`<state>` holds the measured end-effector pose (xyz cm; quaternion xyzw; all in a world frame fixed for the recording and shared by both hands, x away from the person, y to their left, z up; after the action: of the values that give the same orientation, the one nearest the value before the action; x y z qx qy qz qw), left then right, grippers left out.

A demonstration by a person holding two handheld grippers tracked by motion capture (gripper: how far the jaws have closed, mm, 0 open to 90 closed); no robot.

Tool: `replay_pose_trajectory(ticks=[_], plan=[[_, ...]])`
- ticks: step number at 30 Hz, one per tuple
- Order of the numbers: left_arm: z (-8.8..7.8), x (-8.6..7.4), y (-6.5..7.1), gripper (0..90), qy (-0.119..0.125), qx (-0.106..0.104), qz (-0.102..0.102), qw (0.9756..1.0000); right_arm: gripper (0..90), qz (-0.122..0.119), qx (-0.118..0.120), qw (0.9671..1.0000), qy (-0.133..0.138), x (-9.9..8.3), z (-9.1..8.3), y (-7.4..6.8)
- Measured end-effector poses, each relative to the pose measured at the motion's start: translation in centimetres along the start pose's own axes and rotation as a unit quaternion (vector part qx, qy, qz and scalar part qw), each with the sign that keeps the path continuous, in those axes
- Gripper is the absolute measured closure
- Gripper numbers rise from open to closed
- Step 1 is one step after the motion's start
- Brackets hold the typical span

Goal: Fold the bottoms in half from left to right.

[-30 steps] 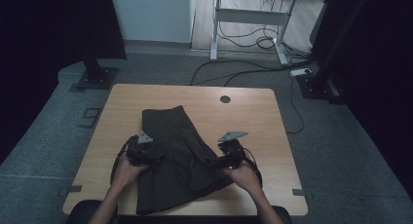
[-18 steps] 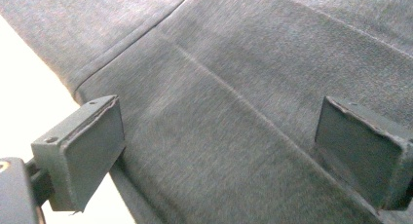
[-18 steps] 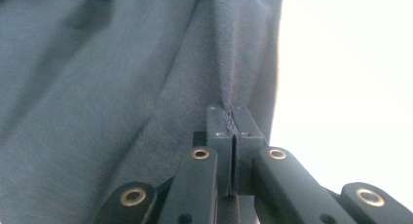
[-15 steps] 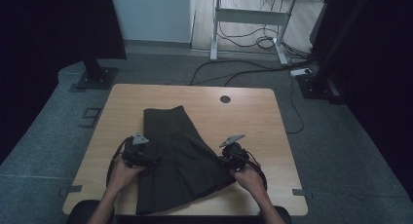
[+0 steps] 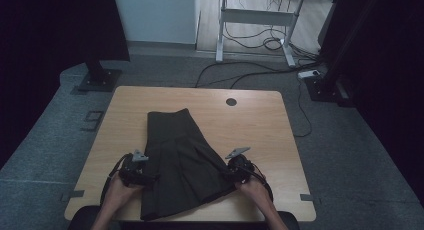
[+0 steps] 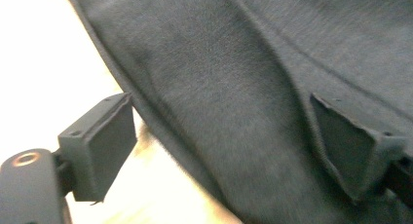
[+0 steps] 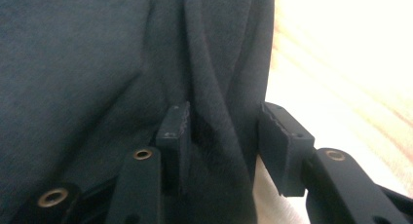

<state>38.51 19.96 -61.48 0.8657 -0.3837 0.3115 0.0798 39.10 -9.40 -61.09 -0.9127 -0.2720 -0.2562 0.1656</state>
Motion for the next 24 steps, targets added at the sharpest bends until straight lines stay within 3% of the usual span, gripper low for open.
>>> replay_pose_trajectory(ticks=[6, 11, 14, 16, 17, 18, 21, 24], plan=[[1.8, 1.5, -1.9, 2.7, 0.004, 0.003, -0.008, 1.0000, 57.3, -0.005, 0.002, 1.0000, -0.007, -1.8, -1.1, -0.9], [3.8, 3.8, -3.4, 2.3, 0.017, 0.010, -0.008, 0.9998, 57.0, -0.018, 0.008, 0.9998, -0.010, -3.4, -1.9, -2.2], [4.4, 5.0, -3.6, 4.9, 0.020, 0.013, 0.000, 0.9997, 49.8, -0.022, 0.009, 0.9995, -0.020, -3.8, -2.1, -2.6], [3.9, 5.3, -3.4, 8.9, 0.012, 0.028, 0.019, 0.9994, 42.8, -0.023, 0.006, 0.9995, -0.021, -3.7, -2.3, -2.4], [3.4, 5.3, -3.2, 9.8, 0.011, 0.039, 0.028, 0.9988, 38.5, -0.012, 0.016, 0.9998, -0.008, -3.2, -2.5, -2.4], [2.5, 5.2, -2.8, 9.8, 0.018, 0.034, 0.031, 0.9988, 36.6, -0.003, 0.023, 0.9997, 0.004, -2.7, -2.8, -2.2], [0.2, 4.6, -1.8, 11.8, 0.044, 0.008, 0.015, 0.9989, 30.2, 0.014, 0.014, 0.9988, 0.045, -0.5, -3.3, -1.5], [-1.2, 3.1, -1.1, 16.0, 0.042, -0.001, 0.014, 0.9990, 30.2, 0.022, 0.030, 0.9968, 0.071, 1.3, -3.1, -2.0]])
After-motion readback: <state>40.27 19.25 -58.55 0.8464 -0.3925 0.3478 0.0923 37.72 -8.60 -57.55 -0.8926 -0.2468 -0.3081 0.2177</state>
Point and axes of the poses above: each handheld gripper's, and its own axes: z roughly forward along the jaws, x roughly out of its top, y roughly to its right, the point moved 10 cm from there along z, roughly forward along the jaws, and after that the axes turned 12 degrees about z, right-handed, at the moved point
